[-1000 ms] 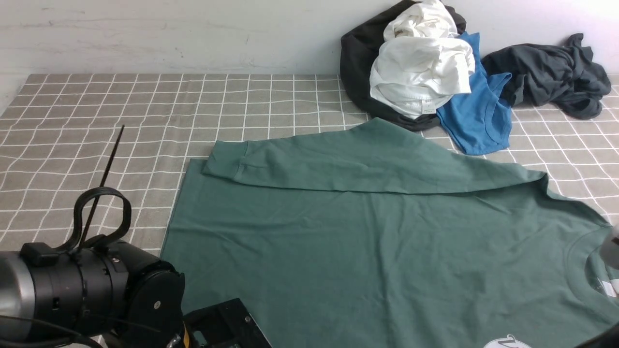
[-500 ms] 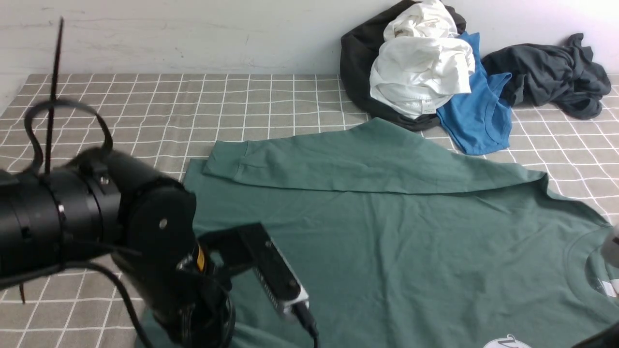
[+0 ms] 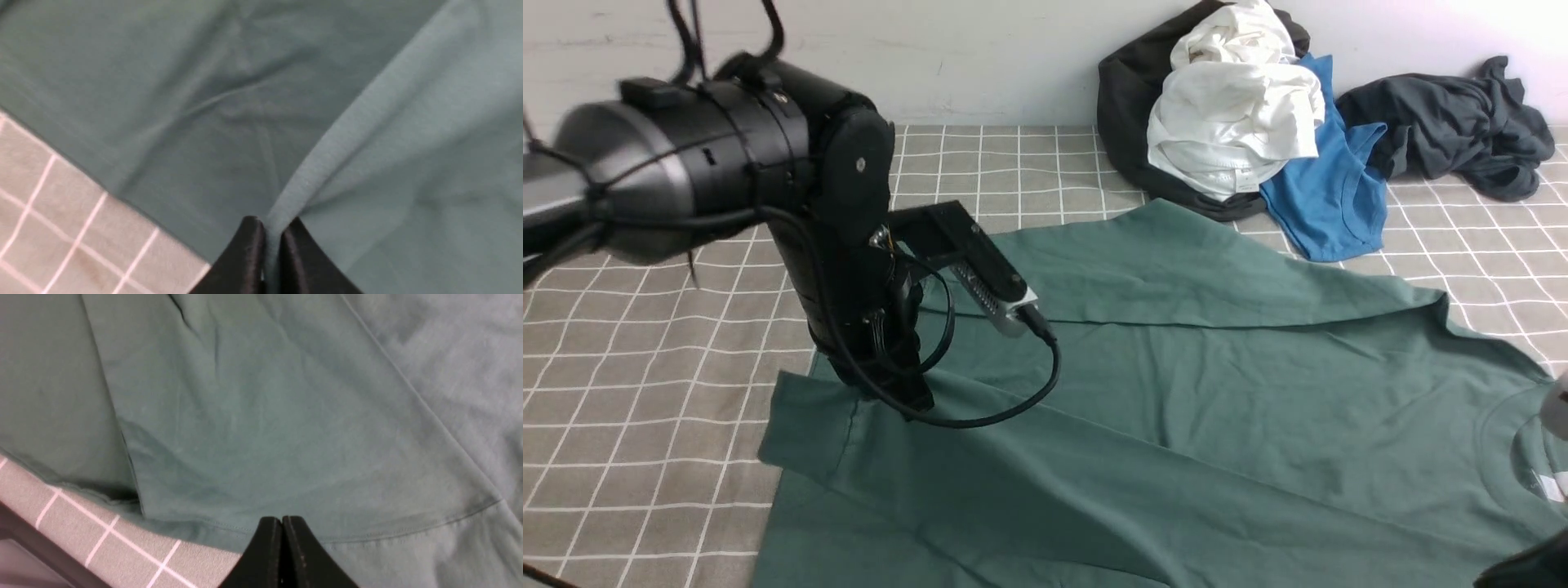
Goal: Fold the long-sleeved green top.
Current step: Use the left arm to drag and place the cuff at the centered position on the left edge of the fabric, then use the left arm to clamp the cuff farthest from it
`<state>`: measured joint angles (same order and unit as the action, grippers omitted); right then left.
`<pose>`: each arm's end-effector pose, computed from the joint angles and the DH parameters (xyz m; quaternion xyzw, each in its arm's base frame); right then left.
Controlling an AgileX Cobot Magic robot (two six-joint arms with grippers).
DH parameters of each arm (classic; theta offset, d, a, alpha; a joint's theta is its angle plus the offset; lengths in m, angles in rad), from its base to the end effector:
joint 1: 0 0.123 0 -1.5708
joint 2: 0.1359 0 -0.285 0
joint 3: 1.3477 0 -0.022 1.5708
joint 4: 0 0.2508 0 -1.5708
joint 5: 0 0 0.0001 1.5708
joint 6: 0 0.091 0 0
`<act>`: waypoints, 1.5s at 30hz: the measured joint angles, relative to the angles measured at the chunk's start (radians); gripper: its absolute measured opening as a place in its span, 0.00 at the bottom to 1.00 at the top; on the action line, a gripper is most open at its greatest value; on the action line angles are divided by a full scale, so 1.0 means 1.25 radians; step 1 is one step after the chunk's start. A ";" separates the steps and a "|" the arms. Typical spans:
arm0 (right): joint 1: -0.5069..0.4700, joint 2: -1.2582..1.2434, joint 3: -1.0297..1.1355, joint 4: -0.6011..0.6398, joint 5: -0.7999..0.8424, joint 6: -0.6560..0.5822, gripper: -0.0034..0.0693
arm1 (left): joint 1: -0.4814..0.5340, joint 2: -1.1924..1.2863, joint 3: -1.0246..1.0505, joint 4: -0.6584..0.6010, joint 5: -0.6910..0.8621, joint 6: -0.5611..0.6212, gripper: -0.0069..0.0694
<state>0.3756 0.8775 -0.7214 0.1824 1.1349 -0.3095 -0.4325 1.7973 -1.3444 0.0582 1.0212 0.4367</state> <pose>0.1188 0.0629 0.2859 -0.3075 0.9299 0.0941 0.1787 0.3285 -0.1467 0.2310 0.4308 0.8974 0.0263 0.0917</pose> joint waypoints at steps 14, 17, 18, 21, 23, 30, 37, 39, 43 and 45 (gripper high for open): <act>0.000 0.137 -0.142 -0.113 -0.076 0.054 0.03 | 0.128 0.128 -0.208 -0.071 -0.043 -0.164 0.75; 0.000 0.199 -0.196 -0.117 -0.084 0.055 0.03 | 0.159 0.175 -0.270 -0.110 -0.048 -0.169 0.77; 0.000 0.232 -0.219 -0.118 -0.087 0.057 0.03 | 0.175 0.207 -0.303 -0.128 -0.056 -0.172 0.77; 0.000 0.293 -0.250 -0.118 -0.090 0.058 0.03 | 0.201 0.279 -0.371 -0.153 -0.074 -0.175 0.76; 0.000 0.316 -0.257 -0.118 -0.093 0.058 0.03 | 0.210 0.321 -0.414 -0.161 -0.085 -0.175 0.75; 0.000 0.372 -0.258 -0.118 -0.102 0.058 0.03 | 0.224 0.459 -0.526 -0.197 -0.105 -0.187 0.71; 0.000 0.383 -0.259 -0.118 -0.105 0.058 0.03 | 0.226 0.492 -0.554 -0.212 -0.106 -0.204 0.70; 0.000 0.383 -0.259 -0.118 -0.107 0.058 0.03 | 0.227 0.492 -0.560 -0.212 -0.103 -0.209 0.67; 0.000 0.383 -0.259 -0.118 -0.110 0.058 0.03 | 0.227 0.495 -0.576 -0.212 -0.072 -0.210 0.53; 0.000 0.383 -0.259 -0.118 -0.111 0.058 0.03 | 0.227 0.495 -0.587 -0.215 -0.057 -0.210 0.45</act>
<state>0.3756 1.3565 -1.0451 0.0344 0.9956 -0.2376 -0.1488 2.4159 -2.0783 -0.2105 0.9494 0.1744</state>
